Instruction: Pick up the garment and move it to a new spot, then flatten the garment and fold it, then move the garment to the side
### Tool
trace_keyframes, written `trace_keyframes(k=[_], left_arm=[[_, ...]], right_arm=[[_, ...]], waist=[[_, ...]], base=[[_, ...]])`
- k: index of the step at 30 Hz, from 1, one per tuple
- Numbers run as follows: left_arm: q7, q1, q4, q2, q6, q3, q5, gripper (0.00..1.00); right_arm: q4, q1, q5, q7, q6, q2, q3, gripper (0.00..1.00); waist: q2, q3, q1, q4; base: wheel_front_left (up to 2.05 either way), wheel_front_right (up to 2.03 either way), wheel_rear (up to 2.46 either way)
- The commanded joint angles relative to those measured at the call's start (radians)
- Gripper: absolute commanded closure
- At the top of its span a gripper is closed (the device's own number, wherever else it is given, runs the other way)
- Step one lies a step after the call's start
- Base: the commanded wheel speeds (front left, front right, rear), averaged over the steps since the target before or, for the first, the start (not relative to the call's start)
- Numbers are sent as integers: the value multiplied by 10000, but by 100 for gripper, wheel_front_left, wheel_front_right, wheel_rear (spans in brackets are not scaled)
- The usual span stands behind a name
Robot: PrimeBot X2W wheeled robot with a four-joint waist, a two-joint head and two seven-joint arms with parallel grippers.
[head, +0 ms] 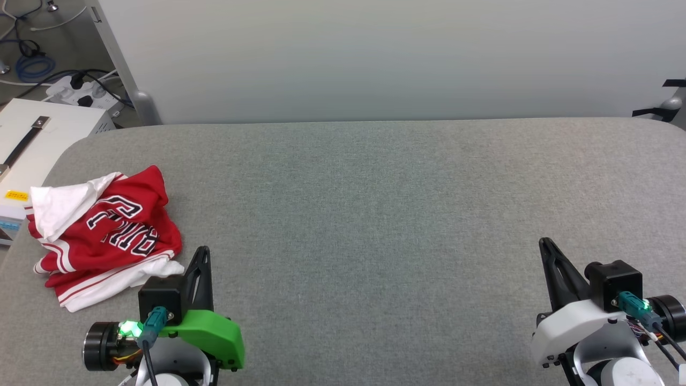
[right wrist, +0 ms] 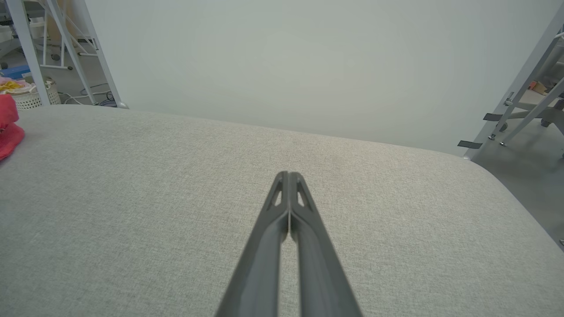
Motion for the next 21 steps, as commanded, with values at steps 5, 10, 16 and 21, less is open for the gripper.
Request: trace_keyframes(k=[5, 10, 16, 21], left_arm=[[-9, -124, -26, -40, 41, -9, 99, 100], [-9, -124, -26, -40, 41, -9, 99, 100], [-9, -124, -26, -40, 41, -9, 99, 100], [0, 3, 2, 2, -2, 6, -2, 0]], right_arm=[[-45, 75, -97, 28, 4, -33, 3, 100], [-45, 75, -97, 28, 4, -33, 3, 100], [-45, 75, -97, 28, 4, -33, 3, 100], [4, 0, 4, -2, -2, 10, -8, 0]], waist=[[0, 0, 0, 0], [0, 0, 0, 0], [0, 0, 0, 0], [0, 0, 0, 0]], base=[[0, 0, 0], [0, 0, 0], [0, 0, 0], [0, 0, 0]])
